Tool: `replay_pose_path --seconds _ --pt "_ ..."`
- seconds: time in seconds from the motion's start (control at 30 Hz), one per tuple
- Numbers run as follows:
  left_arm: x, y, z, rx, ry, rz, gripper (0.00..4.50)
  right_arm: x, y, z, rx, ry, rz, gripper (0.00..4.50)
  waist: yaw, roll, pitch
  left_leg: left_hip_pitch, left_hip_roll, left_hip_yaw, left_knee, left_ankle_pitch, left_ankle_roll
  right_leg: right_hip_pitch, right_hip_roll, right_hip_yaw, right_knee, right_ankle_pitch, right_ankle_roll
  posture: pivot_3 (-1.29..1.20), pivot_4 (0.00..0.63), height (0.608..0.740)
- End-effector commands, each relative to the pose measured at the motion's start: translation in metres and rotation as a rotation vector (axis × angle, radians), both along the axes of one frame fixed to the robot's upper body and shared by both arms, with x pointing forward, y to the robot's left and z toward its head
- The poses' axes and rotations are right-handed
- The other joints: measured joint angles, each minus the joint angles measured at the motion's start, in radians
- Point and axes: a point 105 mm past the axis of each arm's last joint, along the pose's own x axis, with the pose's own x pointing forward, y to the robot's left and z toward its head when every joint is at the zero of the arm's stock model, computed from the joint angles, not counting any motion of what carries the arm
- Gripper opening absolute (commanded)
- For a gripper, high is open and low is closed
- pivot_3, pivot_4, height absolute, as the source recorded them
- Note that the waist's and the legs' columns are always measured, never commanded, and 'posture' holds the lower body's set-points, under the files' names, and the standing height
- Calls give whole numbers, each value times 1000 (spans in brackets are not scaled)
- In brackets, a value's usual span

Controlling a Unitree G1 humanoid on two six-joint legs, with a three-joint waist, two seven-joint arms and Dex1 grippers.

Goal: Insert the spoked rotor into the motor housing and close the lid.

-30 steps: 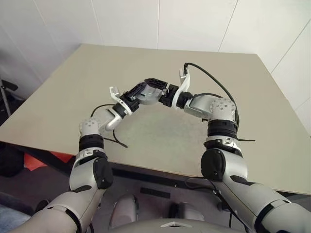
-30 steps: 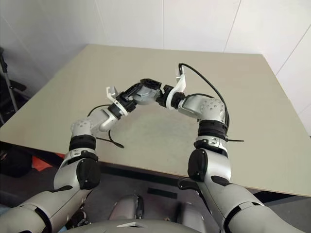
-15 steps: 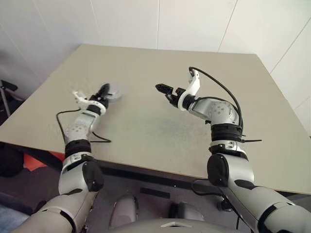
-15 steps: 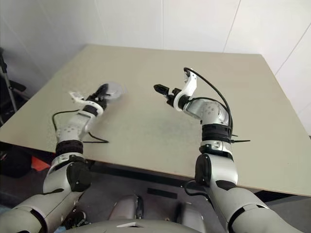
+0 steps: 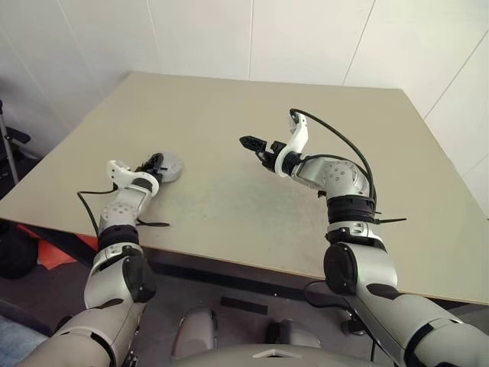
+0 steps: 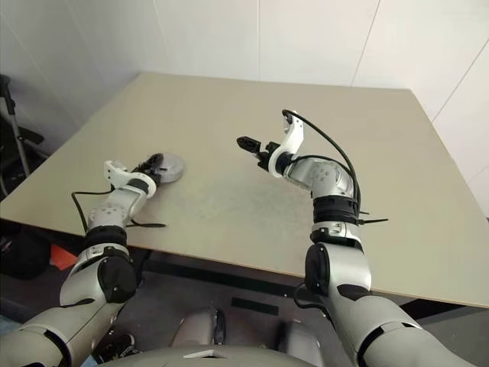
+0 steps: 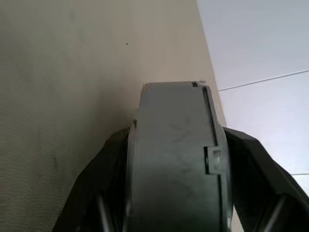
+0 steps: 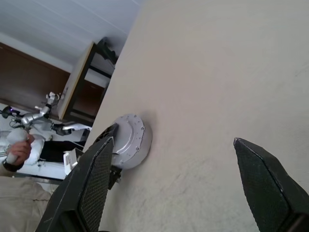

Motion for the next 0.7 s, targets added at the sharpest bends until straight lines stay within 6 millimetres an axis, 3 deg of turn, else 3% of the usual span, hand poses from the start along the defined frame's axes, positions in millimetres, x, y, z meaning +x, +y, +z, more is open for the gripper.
replay_pose_path --seconds 0.03,0.1,0.17,0.27,0.43,0.57,0.7 --pt "3 23 12 101 12 78 4011 5 1 16 4 -50 -4 4500 0 0 0 1 0 0 0 0 0 0 0 1 1 0 0 0 0 740" --pt "0 39 6 166 67 144 4471 6 0 14 -2 -42 -8 4500 -3 0 0 3 0 0 0 0 -1 1 0 2 2 0 0 0 0 740" --pt "-2 49 5 204 87 186 4471 7 -1 13 -4 -38 -8 4500 -20 0 0 7 0 1 -1 1 -2 4 0 3 2 -2 3 0 0 740" --pt "-13 88 5 326 164 347 4471 10 -3 12 -19 -32 -8 4500 -42 0 0 11 0 2 -1 1 -2 6 0 4 2 -4 5 0 0 740" --pt "-25 120 12 460 218 474 4471 13 -4 12 -31 -35 -6 4500 -55 0 0 13 0 2 -1 1 -2 7 1 4 2 -7 2 0 0 740" --pt "-17 119 40 631 127 467 4471 13 -1 16 -59 -121 13 4500 -39 -1 0 10 0 2 -1 0 0 7 1 4 2 -4 -4 0 0 740" --pt "0 92 89 893 -100 394 4471 9 -4 25 -229 -434 20 4500 -9 -5 1 8 0 1 0 -1 1 6 0 4 1 -3 -5 0 0 740"
